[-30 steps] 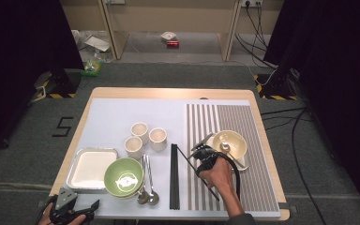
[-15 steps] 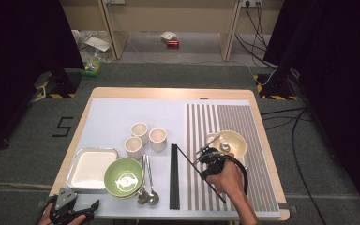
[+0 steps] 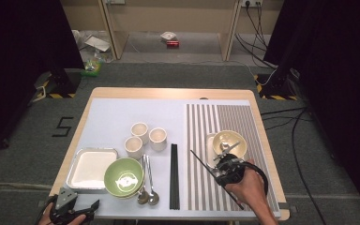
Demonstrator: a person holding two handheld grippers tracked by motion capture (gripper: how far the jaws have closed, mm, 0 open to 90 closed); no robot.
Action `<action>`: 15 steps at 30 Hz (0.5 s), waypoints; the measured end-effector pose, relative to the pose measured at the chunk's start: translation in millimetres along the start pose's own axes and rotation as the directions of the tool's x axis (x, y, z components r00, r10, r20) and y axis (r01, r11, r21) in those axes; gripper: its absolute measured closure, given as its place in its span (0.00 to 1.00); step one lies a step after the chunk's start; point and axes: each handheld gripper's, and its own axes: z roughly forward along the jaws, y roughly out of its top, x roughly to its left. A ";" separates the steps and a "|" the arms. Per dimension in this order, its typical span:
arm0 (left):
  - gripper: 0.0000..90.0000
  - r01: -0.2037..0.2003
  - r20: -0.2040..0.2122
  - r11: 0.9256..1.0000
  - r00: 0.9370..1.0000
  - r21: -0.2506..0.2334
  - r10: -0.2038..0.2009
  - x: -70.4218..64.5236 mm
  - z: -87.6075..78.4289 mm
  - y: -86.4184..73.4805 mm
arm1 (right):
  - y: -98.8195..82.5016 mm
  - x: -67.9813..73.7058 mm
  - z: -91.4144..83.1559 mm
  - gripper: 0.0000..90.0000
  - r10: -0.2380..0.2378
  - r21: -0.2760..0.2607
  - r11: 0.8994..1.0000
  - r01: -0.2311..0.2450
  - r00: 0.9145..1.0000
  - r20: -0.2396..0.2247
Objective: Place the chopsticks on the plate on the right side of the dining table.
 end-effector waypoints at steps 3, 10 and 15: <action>0.14 0.003 0.000 1.000 1.000 0.004 -0.003 -0.1 0.1 0.7 | -11.5 -3.9 -4.4 0.96 0.009 0.007 1.000 -0.009 1.000 0.007; 0.14 -0.001 0.000 1.000 1.000 0.004 0.001 0.1 -0.1 0.3 | -29.8 -9.0 -7.2 0.96 0.001 0.022 1.000 -0.001 1.000 0.016; 0.14 -0.001 0.000 1.000 1.000 0.004 0.001 0.1 -0.1 0.3 | -42.3 -11.4 -6.0 0.96 0.008 0.022 1.000 -0.008 1.000 0.011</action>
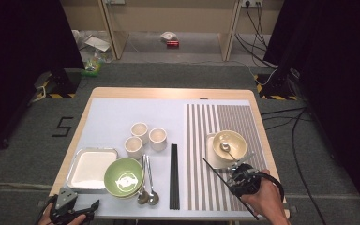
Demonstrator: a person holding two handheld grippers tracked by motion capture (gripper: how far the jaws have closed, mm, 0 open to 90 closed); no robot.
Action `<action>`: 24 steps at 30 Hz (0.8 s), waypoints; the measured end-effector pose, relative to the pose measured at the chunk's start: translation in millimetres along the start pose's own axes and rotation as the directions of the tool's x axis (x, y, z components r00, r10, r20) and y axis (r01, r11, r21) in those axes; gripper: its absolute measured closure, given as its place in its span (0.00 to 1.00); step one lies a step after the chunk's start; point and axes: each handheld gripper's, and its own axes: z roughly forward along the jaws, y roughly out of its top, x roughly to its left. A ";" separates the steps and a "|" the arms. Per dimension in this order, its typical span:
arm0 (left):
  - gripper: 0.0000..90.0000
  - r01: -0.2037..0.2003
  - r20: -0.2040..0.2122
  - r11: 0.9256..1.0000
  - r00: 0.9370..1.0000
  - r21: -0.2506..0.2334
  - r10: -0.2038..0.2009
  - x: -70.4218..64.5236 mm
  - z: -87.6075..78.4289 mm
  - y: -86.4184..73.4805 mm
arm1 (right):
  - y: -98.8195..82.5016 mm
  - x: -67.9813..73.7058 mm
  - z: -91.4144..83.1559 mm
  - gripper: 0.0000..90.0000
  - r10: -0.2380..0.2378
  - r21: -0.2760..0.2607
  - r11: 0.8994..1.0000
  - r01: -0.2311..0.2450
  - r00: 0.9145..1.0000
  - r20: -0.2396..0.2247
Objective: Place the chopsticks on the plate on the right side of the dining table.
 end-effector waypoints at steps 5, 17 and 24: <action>0.14 0.004 0.000 1.000 1.000 0.000 -0.004 -0.2 0.2 0.3 | -11.6 -4.4 -3.1 0.96 -0.002 0.000 1.000 0.002 1.000 0.003; 0.14 0.003 0.001 1.000 1.000 0.000 -0.003 0.0 0.1 0.3 | -35.2 -17.4 -8.5 0.96 0.032 0.006 0.999 -0.032 0.999 0.019; 0.14 0.005 0.004 1.000 1.000 0.001 -0.005 0.0 0.3 0.6 | -46.1 -22.5 -8.4 0.96 0.045 -0.001 0.999 -0.045 0.999 0.018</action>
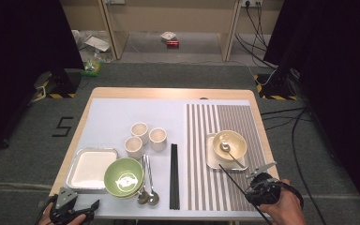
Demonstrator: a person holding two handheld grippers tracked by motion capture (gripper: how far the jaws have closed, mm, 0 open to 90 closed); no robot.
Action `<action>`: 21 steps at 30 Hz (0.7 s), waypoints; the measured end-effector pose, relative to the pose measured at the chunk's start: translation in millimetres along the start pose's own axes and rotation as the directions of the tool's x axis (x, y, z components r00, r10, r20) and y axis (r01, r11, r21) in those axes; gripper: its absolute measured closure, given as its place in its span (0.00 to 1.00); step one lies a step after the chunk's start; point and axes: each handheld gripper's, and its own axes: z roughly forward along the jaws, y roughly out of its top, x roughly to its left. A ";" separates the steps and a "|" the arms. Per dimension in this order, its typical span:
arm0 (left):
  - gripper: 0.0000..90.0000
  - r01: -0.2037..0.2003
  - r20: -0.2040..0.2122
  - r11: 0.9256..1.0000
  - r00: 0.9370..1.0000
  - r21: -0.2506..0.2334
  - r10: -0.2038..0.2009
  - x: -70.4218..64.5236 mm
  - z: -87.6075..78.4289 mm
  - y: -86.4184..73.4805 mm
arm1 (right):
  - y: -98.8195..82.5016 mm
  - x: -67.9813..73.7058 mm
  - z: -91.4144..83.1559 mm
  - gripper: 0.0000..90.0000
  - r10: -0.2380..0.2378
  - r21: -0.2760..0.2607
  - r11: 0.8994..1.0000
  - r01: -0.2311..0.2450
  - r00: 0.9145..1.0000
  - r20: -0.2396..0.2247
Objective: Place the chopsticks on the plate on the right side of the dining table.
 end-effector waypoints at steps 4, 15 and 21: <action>0.14 -0.001 -0.004 1.000 1.000 0.006 0.001 -0.1 -0.1 0.6 | -8.6 -3.5 -0.8 0.96 0.011 0.006 1.000 -0.011 1.000 0.003; 0.14 0.002 0.002 1.000 1.000 0.005 -0.002 -0.2 0.2 0.8 | -28.9 -21.5 -1.3 0.96 0.063 0.008 0.998 -0.063 0.998 0.017; 0.14 -0.002 -0.003 1.000 1.000 0.007 0.002 -0.1 -0.1 0.7 | -33.5 -30.3 -2.0 0.96 0.090 0.011 0.996 -0.091 0.996 0.027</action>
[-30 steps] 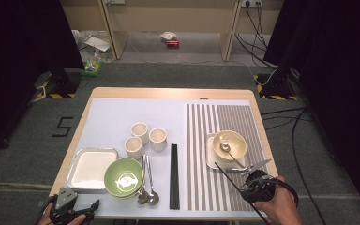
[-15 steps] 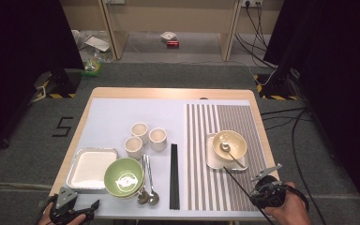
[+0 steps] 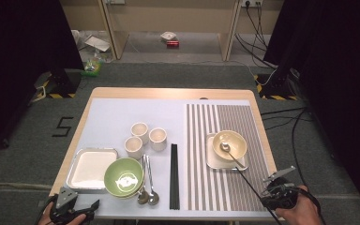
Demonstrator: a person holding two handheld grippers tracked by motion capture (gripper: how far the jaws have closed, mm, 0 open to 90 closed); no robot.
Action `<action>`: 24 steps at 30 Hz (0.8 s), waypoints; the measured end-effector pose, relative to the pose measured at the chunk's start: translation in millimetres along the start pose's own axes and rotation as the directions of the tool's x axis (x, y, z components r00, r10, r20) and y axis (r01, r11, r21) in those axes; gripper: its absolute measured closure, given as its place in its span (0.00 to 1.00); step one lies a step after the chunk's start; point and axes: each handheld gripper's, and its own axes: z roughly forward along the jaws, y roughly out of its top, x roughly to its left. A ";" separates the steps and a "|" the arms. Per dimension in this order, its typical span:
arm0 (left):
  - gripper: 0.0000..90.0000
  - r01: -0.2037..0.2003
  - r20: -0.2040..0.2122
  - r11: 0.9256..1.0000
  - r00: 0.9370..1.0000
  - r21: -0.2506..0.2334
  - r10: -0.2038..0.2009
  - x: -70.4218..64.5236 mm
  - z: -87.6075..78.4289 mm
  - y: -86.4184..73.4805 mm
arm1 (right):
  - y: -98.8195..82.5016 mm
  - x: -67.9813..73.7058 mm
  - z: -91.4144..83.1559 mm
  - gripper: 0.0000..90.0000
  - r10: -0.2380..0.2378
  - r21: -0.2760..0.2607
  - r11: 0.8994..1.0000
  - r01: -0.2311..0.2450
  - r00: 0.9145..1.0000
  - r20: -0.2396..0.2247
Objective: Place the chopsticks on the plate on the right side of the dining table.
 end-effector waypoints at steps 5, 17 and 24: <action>0.14 0.003 0.002 1.000 1.000 -0.001 -0.003 -0.2 0.2 0.1 | -2.5 -9.8 -0.8 0.96 0.036 0.001 0.999 -0.036 0.999 0.022; 0.14 0.003 0.003 1.000 1.000 0.000 -0.003 -0.2 0.2 0.2 | -0.5 -33.3 -3.6 0.96 0.123 -0.010 0.992 -0.123 0.991 0.045; 0.14 0.004 0.001 1.000 1.000 0.001 -0.004 -0.4 0.3 0.4 | 11.6 -42.4 -3.5 0.96 0.130 -0.027 0.991 -0.129 0.990 0.049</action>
